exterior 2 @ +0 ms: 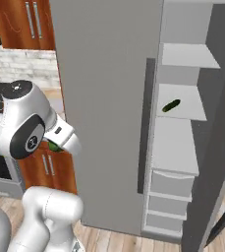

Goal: Take the avocado and cucumber out of the freezer and place them in the tupperware container on the counter. Then put the tupperware containing the vegetables back in the freezer.

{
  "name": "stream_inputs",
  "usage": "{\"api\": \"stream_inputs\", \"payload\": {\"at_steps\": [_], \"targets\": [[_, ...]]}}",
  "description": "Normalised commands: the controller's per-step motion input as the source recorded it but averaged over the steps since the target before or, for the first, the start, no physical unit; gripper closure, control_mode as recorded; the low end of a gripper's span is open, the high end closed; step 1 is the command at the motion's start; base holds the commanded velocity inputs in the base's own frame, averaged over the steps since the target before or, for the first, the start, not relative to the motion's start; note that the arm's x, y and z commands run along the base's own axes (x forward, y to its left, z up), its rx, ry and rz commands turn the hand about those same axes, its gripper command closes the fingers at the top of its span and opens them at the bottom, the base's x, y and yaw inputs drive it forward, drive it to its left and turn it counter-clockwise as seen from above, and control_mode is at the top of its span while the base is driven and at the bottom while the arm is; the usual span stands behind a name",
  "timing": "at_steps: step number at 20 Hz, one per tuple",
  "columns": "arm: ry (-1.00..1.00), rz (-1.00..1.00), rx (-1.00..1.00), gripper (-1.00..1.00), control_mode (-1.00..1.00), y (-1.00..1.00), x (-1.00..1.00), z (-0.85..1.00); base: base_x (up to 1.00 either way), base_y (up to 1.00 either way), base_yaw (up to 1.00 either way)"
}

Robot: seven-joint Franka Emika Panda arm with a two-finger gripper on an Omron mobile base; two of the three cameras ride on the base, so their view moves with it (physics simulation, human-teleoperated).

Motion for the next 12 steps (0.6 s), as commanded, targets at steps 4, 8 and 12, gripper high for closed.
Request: {"api": "stream_inputs", "payload": {"at_steps": [4,8,12], "targets": [[0.0,0.0,0.0,1.0,1.0,0.0,0.0,0.0,0.16,1.0,0.0],[0.0,0.0,0.0,1.0,1.0,0.0,0.0,0.0,0.34,1.0,-0.01],[0.0,0.0,0.0,1.0,1.0,0.0,0.0,0.0,0.61,1.0,-0.04]]}}
